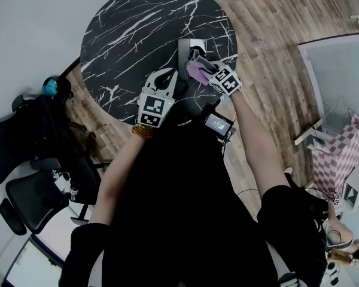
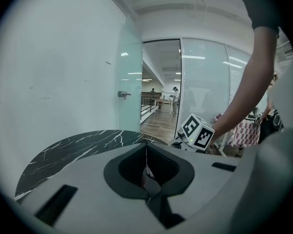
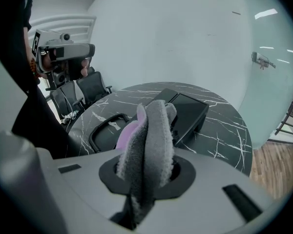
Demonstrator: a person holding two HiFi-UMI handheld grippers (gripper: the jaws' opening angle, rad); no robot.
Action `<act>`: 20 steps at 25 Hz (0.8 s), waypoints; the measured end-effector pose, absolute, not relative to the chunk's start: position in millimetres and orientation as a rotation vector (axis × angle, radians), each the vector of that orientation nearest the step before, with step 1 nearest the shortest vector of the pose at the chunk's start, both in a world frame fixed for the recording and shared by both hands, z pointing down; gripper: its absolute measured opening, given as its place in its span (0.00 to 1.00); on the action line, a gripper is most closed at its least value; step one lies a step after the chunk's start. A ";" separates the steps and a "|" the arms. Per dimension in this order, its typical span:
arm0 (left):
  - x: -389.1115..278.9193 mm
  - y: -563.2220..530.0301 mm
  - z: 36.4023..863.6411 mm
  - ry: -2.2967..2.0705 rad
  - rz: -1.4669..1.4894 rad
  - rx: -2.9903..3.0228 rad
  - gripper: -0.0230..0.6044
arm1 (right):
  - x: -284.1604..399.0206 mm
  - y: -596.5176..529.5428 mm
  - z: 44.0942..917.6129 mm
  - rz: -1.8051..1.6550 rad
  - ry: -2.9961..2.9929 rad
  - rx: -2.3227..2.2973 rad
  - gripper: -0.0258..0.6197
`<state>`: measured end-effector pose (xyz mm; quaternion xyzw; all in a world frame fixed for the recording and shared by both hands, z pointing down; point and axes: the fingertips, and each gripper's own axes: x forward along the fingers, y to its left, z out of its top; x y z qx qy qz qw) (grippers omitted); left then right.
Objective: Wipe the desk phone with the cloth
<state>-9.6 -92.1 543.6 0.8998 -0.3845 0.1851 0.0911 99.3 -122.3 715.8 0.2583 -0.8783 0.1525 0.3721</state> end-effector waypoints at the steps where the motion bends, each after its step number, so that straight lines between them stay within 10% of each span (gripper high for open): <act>1: -9.9 -91.8 544.6 -1.141 0.553 2.673 0.06 | 99.1 -120.8 716.9 0.393 -2.252 0.661 0.14; 20: -9.2 -88.0 546.4 -1.147 0.563 2.668 0.06 | 98.4 -100.3 727.0 0.458 -2.261 0.625 0.14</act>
